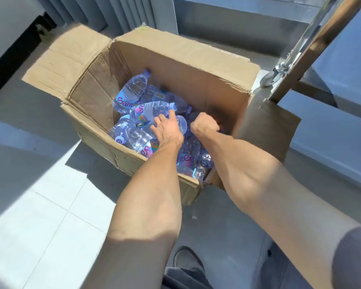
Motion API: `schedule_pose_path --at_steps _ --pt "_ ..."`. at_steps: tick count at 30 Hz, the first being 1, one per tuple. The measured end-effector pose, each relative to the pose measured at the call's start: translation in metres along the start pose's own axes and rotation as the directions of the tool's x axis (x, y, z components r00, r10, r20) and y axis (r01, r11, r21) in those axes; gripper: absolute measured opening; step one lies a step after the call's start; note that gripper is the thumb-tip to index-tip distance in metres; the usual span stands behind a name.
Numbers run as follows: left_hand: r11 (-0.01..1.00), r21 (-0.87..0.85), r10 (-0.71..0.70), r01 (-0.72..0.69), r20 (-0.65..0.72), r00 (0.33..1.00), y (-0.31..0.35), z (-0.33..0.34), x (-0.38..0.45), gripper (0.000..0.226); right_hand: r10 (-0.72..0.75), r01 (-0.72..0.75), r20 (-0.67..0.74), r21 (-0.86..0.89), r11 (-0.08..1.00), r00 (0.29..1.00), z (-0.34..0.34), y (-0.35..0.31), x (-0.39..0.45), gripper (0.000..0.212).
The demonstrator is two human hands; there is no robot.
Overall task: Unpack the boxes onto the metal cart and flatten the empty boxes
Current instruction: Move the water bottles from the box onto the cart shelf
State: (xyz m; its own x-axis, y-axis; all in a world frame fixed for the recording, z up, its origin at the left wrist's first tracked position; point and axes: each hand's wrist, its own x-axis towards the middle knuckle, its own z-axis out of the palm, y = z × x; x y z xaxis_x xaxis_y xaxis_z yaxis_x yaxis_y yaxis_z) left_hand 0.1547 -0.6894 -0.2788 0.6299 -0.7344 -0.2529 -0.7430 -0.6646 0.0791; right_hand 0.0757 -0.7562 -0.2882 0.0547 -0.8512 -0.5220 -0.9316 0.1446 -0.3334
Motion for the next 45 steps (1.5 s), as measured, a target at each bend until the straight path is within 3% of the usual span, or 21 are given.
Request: schedule_pose_path --at_steps 3,5,7,10,12,15,17,19,22,26,30,34,36,38,41,43,45 --pt "0.951 -0.295 -0.126 0.089 -0.111 0.986 0.013 -0.028 -0.013 0.073 0.151 -0.150 0.021 0.318 0.936 0.988 -0.012 -0.006 -0.030 0.043" --pt "0.854 -0.485 -0.274 0.188 -0.114 0.955 0.020 -0.051 -0.024 0.079 0.177 -0.187 0.067 0.488 0.853 0.982 -0.015 -0.003 -0.049 0.050" --pt "0.728 -0.629 -0.414 0.272 -0.088 0.906 0.023 -0.075 -0.034 0.084 0.203 -0.188 0.040 0.579 0.793 0.978 -0.021 -0.001 -0.068 0.051" --pt "0.601 -0.746 -0.480 0.288 -0.048 0.876 0.013 -0.102 -0.057 0.078 0.213 -0.139 -0.032 0.665 0.734 0.976 -0.046 0.005 -0.098 0.048" --pt "0.426 -0.856 -0.530 0.292 0.026 0.848 0.008 -0.115 -0.074 0.076 0.158 -0.071 -0.063 0.691 0.719 0.985 -0.070 0.009 -0.118 0.050" --pt "0.090 -0.956 -0.582 0.278 0.177 0.794 0.014 -0.130 -0.116 0.091 0.037 0.029 -0.069 0.766 0.642 0.997 -0.102 0.025 -0.152 0.057" --pt "-0.097 -0.948 -0.495 0.302 0.309 0.812 0.029 -0.134 -0.162 0.097 -0.002 0.083 -0.100 0.813 0.577 0.995 -0.120 0.039 -0.177 0.056" --pt "-0.193 -0.950 -0.407 0.245 0.305 0.861 0.046 -0.136 -0.211 0.091 0.009 0.161 -0.191 0.850 0.502 0.982 -0.135 0.062 -0.209 0.053" --pt "-0.240 -0.938 -0.372 0.250 0.326 0.869 0.059 -0.141 -0.264 0.091 0.022 0.260 -0.302 0.851 0.456 0.953 -0.152 0.100 -0.260 0.044" --pt "-0.243 -0.941 -0.243 0.236 0.294 0.924 0.076 -0.117 -0.325 0.068 0.059 0.279 -0.322 0.887 0.367 0.945 -0.166 0.161 -0.313 0.041" --pt "-0.532 -0.824 -0.176 0.195 0.333 0.926 0.100 -0.105 -0.381 0.061 0.088 0.210 -0.222 0.969 0.126 0.971 -0.159 0.215 -0.342 0.066" --pt "-0.606 -0.774 -0.109 0.187 0.313 0.944 0.115 -0.082 -0.429 0.041 0.076 0.278 -0.279 0.960 0.012 0.957 -0.155 0.271 -0.361 0.052" --pt "-0.680 -0.703 0.002 0.211 0.286 0.958 0.121 -0.068 -0.443 0.051 0.064 0.297 -0.294 0.953 -0.052 0.954 -0.152 0.298 -0.365 0.050" --pt "-0.672 -0.700 0.142 0.241 0.197 0.970 0.124 -0.054 -0.457 0.061 0.040 0.288 -0.286 0.952 -0.106 0.957 -0.148 0.322 -0.370 0.059" --pt "-0.597 -0.730 0.292 0.333 0.189 0.938 0.119 -0.031 -0.476 0.039 -0.012 0.273 -0.280 0.945 -0.180 0.960 -0.139 0.359 -0.373 0.068" --pt "-0.599 -0.740 0.365 0.307 0.089 0.927 0.111 -0.020 -0.483 0.053 -0.063 0.242 -0.261 0.946 -0.217 0.963 -0.133 0.384 -0.373 0.063" --pt "-0.590 -0.729 0.454 0.347 0.056 0.889 0.106 -0.015 -0.486 0.062 -0.109 0.218 -0.245 0.951 -0.218 0.963 -0.127 0.406 -0.372 0.079"
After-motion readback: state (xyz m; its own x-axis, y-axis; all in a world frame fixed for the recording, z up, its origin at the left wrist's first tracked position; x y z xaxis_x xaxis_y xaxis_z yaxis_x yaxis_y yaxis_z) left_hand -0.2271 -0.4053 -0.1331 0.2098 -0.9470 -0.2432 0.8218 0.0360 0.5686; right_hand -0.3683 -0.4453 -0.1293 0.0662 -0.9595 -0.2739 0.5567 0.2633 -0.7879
